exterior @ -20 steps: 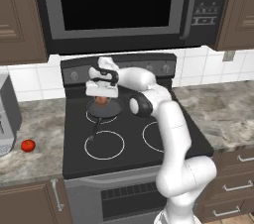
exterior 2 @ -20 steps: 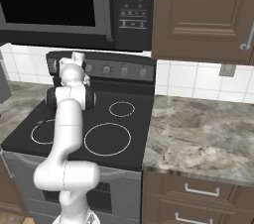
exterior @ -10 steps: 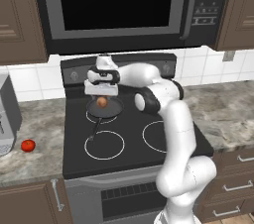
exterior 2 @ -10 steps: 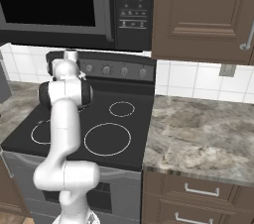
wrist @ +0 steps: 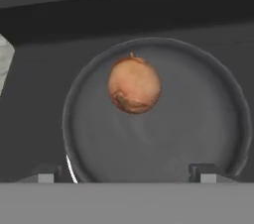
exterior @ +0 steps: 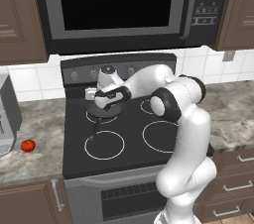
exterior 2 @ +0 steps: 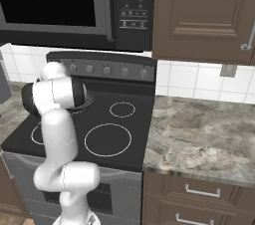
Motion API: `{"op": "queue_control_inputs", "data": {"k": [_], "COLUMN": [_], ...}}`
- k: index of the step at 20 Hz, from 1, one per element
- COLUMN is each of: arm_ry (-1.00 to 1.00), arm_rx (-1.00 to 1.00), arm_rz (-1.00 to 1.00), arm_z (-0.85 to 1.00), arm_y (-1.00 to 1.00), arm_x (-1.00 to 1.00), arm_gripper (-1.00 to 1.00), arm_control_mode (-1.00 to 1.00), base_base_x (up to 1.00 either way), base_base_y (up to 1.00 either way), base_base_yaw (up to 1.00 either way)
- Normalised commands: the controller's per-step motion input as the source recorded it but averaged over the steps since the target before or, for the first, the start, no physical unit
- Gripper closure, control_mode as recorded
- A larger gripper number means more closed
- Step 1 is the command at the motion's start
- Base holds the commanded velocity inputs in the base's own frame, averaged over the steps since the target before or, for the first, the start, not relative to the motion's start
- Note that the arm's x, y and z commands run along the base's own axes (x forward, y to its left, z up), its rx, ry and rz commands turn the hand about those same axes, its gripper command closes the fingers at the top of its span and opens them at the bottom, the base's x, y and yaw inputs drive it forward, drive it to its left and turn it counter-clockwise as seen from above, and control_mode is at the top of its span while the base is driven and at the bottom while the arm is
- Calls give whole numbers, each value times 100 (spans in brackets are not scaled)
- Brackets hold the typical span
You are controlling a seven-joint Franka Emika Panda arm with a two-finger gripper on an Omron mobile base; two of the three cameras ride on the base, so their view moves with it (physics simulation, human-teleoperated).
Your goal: Put the tomato and onion in the pan. Then turn on the rear left burner and set the heat to medium.
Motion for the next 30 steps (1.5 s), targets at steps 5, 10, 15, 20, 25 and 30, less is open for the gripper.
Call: {"op": "queue_control_inputs", "data": {"k": [5,10,15,20,25,30], "arm_ry": [-43,-18,-3,1,10,20], "arm_rx": [0,0,-4,-1,0,0], "arm_rz": [0,0,0,0,6,6], "arm_z": [56,100,93,64,55,67], "arm_y": [0,2,30,28,35,37], "arm_x": [-50,-20,-23,-37,-39,-21], "arm_gripper": [-100,-100,-100,-100,-100,-100], "arm_control_mode": [-100,-100,-100,-100,-100,-100], "base_base_x": [0,0,0,0,0,0], "base_base_y": [0,0,0,0,0,0], "base_base_yaw": [0,0,0,0,0,0]}}
